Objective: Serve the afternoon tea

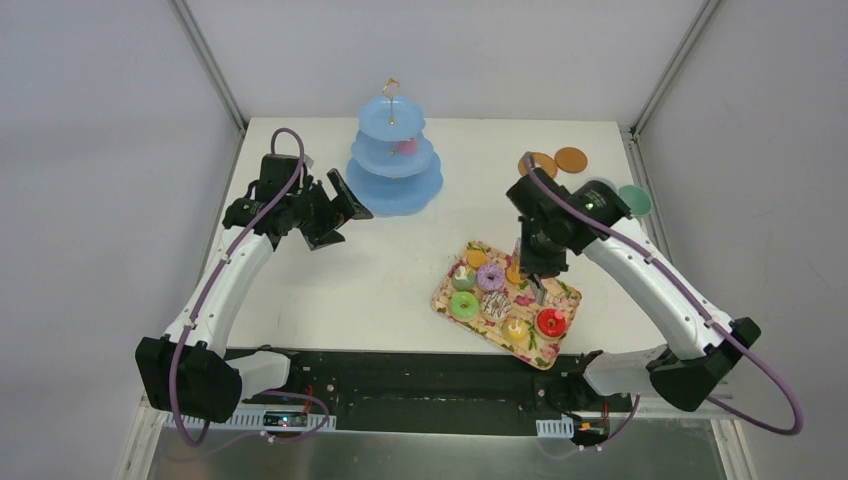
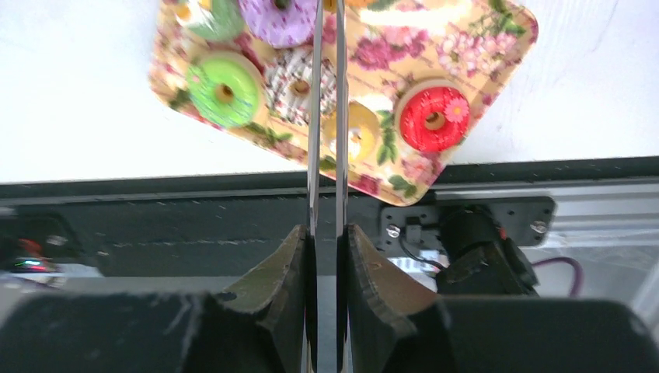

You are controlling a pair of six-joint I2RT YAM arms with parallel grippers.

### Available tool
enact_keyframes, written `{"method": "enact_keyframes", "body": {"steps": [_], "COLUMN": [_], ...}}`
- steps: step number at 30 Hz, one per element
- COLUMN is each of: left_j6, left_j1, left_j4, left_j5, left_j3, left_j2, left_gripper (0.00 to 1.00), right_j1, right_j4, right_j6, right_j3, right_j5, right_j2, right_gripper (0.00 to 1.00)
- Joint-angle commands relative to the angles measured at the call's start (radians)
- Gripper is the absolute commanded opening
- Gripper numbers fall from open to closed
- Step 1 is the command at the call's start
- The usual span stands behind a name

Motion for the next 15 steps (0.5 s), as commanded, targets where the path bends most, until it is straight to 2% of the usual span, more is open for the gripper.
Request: {"method": "enact_keyframes", "body": {"steps": [1,4,8,11,15], "left_j6": [0.014,0.023,0.035,0.043,0.042], "left_j1": [-0.004,-0.004,-0.004,-0.004,-0.004], "left_j4": [-0.018,-0.032,-0.051,-0.07,-0.087], "left_j5": [0.001,-0.001,-0.009,-0.016,-0.026], "left_j3": [0.044,0.059,0.073,0.079,0.077], "left_j2": [0.005,0.008,0.001,-0.011,-0.038], "left_gripper": [0.91,0.91,0.91,0.91,0.91], "right_j1": [-0.177,-0.336,-0.467,-0.528,-0.542], "right_j4": [0.123,0.305,0.597,0.899,1.171], "right_j6": [-0.045,-0.046,0.113,0.287,0.287], "right_j3": [0.086,0.119,0.118,0.1,0.144], "right_j5": [-0.172,-0.463,-0.731,-0.841,-0.841], "right_j2": [-0.059,-0.042,0.024,0.081,0.205], "right_gripper": [0.04,0.04,0.02,0.02,0.02]}}
